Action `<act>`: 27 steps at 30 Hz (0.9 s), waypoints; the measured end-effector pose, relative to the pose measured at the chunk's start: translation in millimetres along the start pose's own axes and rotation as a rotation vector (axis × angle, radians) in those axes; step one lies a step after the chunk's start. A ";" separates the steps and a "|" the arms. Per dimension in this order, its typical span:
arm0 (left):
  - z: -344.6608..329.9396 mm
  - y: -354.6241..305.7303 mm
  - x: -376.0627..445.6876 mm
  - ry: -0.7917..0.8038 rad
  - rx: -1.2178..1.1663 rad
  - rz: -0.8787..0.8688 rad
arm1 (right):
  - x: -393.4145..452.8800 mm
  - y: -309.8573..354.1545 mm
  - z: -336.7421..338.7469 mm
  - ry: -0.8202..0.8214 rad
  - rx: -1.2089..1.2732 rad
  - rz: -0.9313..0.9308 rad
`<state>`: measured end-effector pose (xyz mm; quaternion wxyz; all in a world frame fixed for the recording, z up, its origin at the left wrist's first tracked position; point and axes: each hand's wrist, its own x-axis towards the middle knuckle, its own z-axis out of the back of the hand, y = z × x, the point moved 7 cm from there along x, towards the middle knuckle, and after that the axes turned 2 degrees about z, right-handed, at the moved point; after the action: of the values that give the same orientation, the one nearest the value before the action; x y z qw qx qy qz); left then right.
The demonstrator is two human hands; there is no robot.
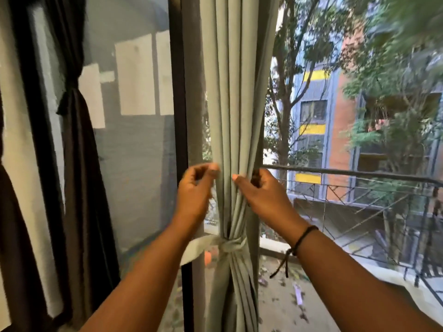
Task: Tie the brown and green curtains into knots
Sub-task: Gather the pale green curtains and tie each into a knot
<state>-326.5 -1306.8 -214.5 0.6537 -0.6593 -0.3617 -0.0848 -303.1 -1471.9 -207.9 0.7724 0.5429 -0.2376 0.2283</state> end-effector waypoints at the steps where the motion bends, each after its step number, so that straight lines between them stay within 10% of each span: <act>1: -8.6 2.5 3.1 0.022 0.073 -0.011 | 3.5 0.4 -1.7 -0.029 -0.020 -0.002; 11: 5.0 58.2 34.3 -0.199 -0.002 0.246 | -6.3 -17.6 18.2 -0.347 -0.368 -0.085; 20: -39.8 2.5 -37.4 -0.007 -0.119 -0.219 | -57.9 -21.0 0.3 -0.039 -0.647 -0.026; 27: -100.6 -46.1 -124.0 0.099 0.206 -0.522 | -120.4 2.2 94.6 -0.100 -0.850 -0.102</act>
<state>-407.1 -1450.3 -236.9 0.6902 -0.4688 -0.4936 -0.2453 -409.9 -1572.3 -252.2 0.9253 0.1980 -0.3203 0.0450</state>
